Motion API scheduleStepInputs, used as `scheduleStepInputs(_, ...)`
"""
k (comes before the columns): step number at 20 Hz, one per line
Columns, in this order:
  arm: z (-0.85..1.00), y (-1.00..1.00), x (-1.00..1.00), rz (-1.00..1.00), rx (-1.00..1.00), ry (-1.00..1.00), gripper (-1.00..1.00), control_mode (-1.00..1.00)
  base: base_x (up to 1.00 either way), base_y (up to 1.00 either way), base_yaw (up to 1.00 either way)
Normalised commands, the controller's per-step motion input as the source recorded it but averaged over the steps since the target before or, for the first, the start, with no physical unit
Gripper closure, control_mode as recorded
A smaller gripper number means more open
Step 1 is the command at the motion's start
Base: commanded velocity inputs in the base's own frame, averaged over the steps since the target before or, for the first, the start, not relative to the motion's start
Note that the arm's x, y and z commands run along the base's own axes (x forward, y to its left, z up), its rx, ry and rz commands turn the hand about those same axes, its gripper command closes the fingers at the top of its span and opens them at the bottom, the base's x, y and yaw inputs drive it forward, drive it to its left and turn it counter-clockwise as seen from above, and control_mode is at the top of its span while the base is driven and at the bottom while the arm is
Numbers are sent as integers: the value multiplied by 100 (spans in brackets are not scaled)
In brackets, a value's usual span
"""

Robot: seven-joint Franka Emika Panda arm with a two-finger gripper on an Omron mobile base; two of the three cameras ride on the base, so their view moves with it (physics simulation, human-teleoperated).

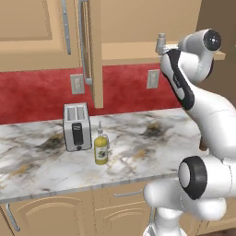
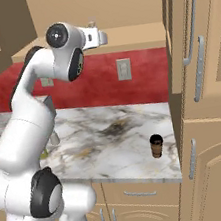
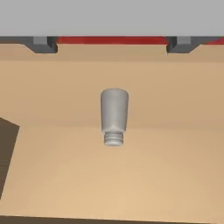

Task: There are various items on the counter. Only move the condiments/shakers into the cabinet.

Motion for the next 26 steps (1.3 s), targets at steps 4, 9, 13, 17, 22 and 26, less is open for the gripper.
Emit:
scheduleStepInputs(4,-74,1,-100,0,0,19,-100,-100,0,0,0)
scheduleStepInputs(9,-100,18,-100,5,-8,35,-100,-100,0,0,0)
scheduleStepInputs(13,-100,40,-88,22,-13,41,-100,-100,0,0,0)
scheduleStepInputs(17,-78,38,-19,43,-2,27,-100,-100,0,0,0)
scheduleStepInputs(22,-42,57,7,60,8,11,-100,-100,0,0,0)
scheduleStepInputs(26,-35,73,45,59,11,10,-100,-100,0,0,0)
